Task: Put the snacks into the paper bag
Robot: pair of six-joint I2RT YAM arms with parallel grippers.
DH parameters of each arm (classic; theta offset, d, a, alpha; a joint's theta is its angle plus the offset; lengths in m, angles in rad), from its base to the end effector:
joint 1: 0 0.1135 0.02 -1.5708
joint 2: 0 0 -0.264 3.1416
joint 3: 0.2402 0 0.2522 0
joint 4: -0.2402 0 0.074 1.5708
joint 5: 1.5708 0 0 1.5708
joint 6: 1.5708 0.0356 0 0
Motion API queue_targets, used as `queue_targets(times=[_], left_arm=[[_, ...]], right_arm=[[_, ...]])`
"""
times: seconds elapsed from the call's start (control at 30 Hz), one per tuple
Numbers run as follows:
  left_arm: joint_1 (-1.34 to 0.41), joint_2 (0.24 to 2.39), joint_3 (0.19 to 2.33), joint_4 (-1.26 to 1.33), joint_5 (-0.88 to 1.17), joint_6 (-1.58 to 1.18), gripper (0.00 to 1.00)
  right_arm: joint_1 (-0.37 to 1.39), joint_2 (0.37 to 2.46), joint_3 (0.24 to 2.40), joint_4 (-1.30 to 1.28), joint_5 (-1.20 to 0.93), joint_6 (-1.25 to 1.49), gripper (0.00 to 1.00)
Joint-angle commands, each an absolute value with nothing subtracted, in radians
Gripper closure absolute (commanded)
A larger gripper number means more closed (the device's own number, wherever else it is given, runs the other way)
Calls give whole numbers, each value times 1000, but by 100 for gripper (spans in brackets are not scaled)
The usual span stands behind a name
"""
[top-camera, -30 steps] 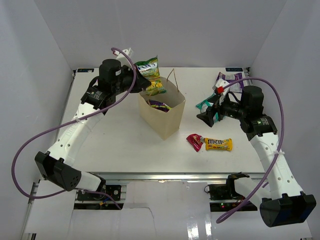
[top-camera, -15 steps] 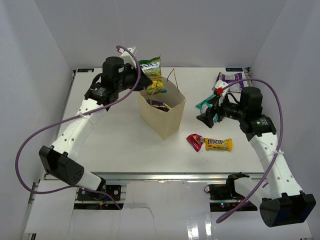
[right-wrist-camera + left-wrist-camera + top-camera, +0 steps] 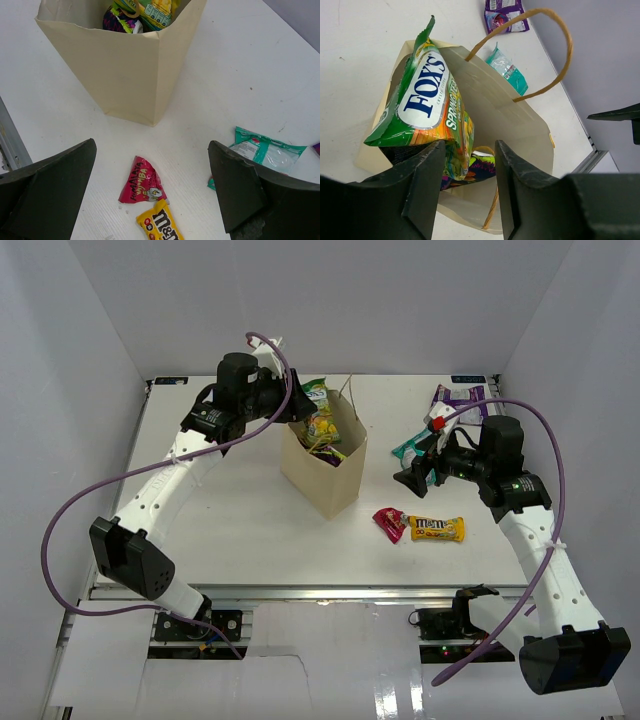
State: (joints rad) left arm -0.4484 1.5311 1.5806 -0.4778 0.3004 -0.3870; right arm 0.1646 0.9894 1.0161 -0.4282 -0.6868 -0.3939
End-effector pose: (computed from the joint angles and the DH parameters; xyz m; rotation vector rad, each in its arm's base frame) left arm 0.3103 -0.1610 0.4045 0.2646 2.0610 -0.8253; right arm 0.2052 0.0570 0.3610 -0.9357 1.6665 0.5199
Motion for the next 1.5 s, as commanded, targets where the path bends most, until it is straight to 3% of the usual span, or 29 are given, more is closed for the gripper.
queue_targets(times=[0.0,0.23,0.6,0.77,0.9,1.17,1.47], left_arm=[[-453,1499,1621,-451,313,-359,44],[-453,1445,1582,-442,321,-302,34],[-463,1367,1450,-439,595,-287,31],[-498,1376,1427,-478,485,-288,31],[-526,1423,1460,-528,217,-316,32],[-569,1531,1583,-621,-44,-348,36],[-591,1644,1661,-641,82,-341,33]], right_arm=[[163,977,1009,-419,-687,-402,2],[161,991,993,-419,-614,-403,2],[161,1003,991,-439,-641,-428,2],[161,1006,989,-439,-649,-425,2],[163,1005,985,-437,-655,-419,2],[161,997,976,-436,-657,-408,2],[160,997,963,-425,-663,-394,2]])
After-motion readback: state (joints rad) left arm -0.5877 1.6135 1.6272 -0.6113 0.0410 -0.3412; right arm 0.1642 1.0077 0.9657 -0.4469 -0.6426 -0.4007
